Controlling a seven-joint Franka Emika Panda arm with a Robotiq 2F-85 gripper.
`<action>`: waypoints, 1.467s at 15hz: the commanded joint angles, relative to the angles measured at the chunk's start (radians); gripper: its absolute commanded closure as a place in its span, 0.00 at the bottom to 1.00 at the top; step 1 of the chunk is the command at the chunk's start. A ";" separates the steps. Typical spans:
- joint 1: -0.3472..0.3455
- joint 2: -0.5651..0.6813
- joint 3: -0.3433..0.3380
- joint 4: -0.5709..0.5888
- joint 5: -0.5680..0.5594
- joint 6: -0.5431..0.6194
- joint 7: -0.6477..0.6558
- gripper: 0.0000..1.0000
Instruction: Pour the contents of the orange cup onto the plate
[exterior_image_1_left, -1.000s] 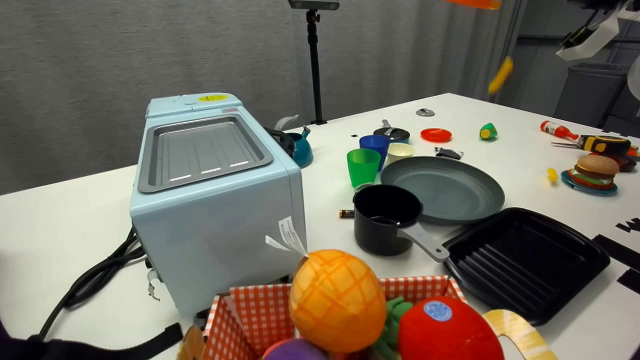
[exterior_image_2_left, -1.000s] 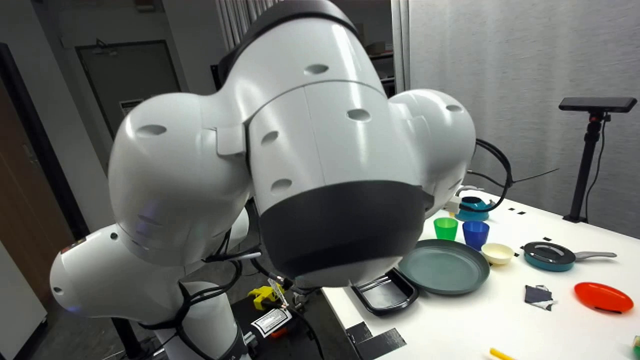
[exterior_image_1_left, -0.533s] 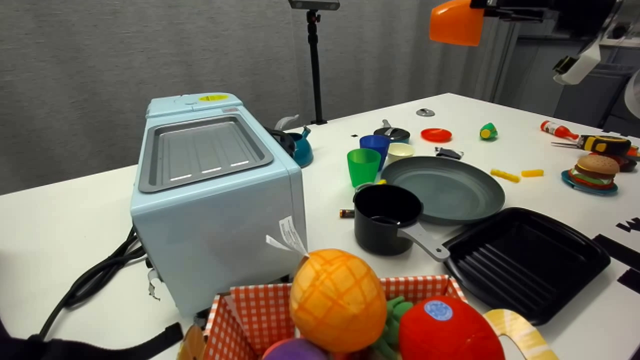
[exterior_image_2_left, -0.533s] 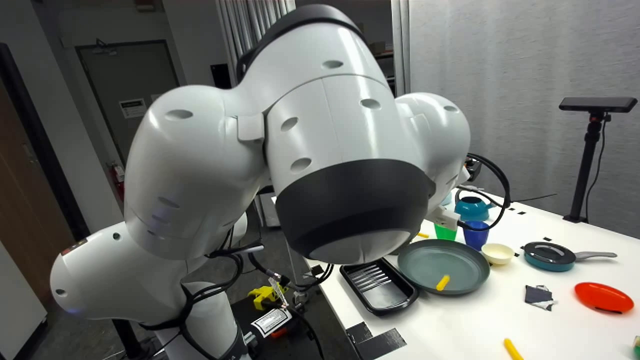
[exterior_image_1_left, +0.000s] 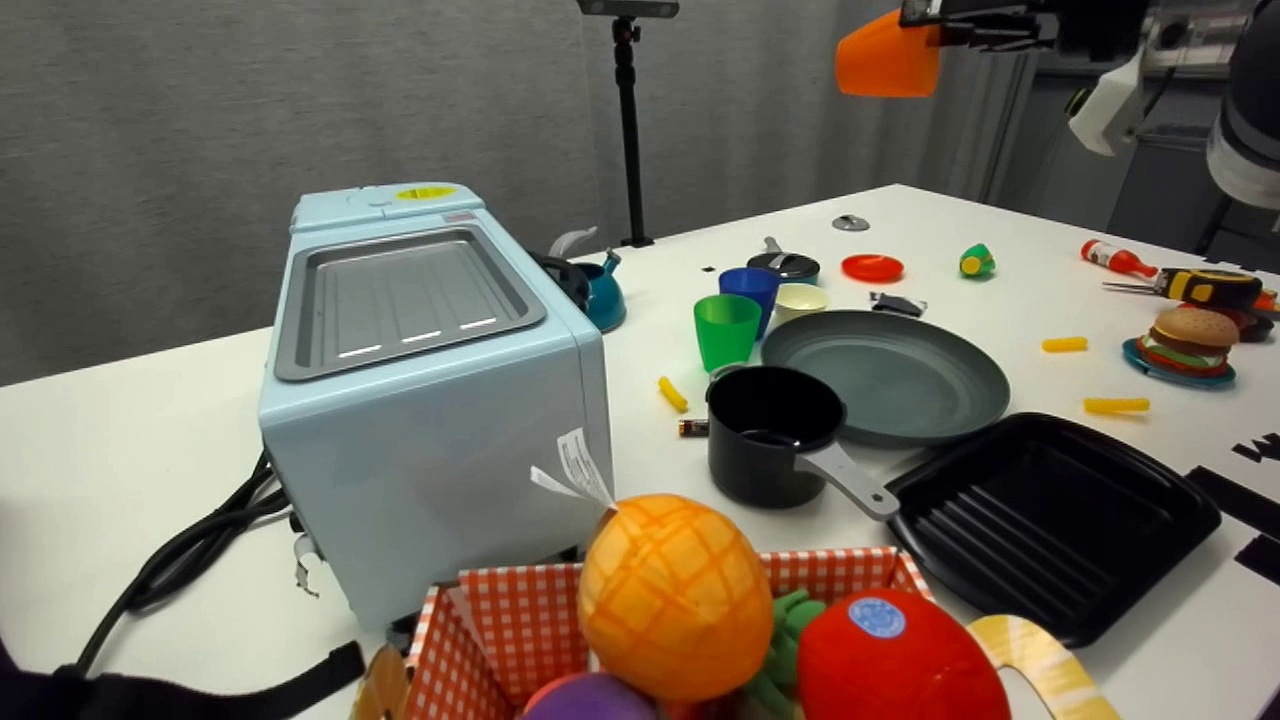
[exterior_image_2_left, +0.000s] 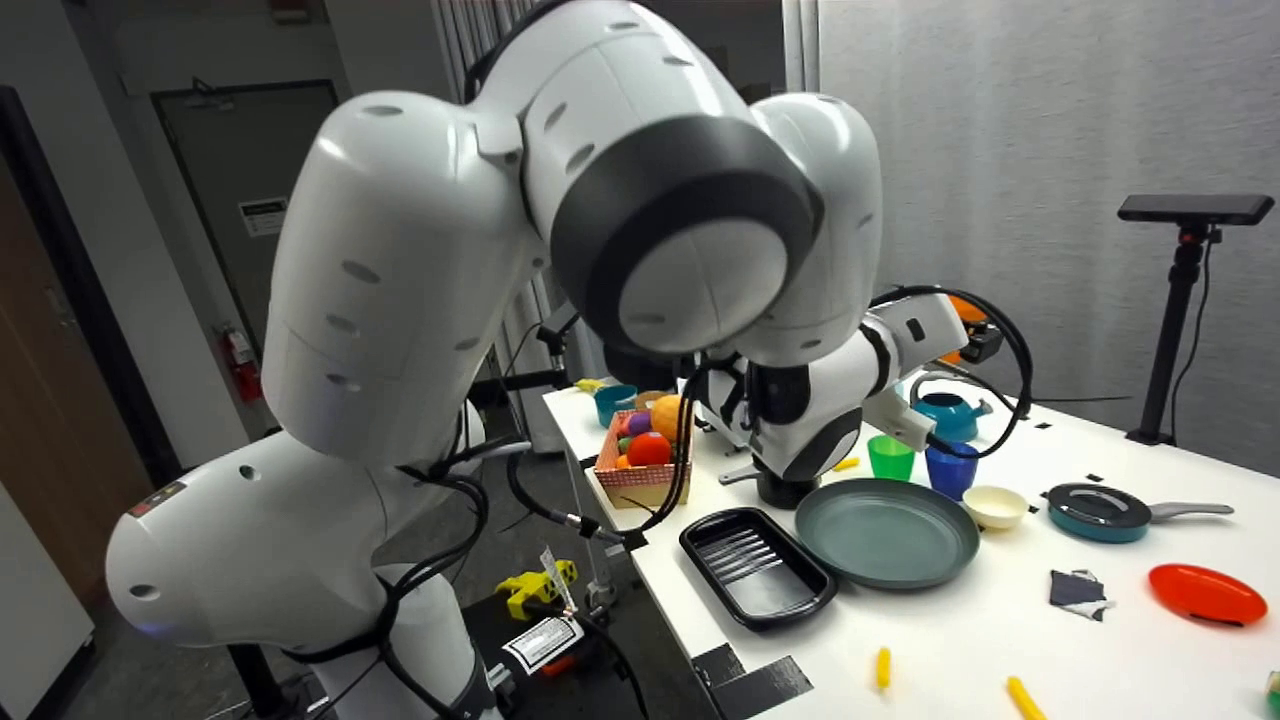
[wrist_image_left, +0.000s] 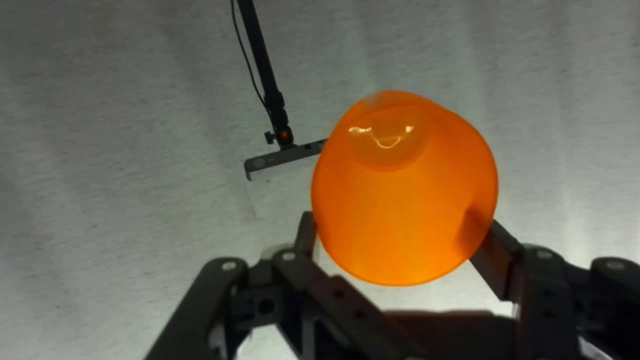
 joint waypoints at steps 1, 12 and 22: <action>0.211 -0.235 -0.196 0.062 0.198 -0.172 0.205 0.51; 0.840 -0.420 -0.924 0.268 0.427 -1.007 0.306 0.51; 1.110 -0.261 -1.257 0.297 0.215 -1.281 0.473 0.51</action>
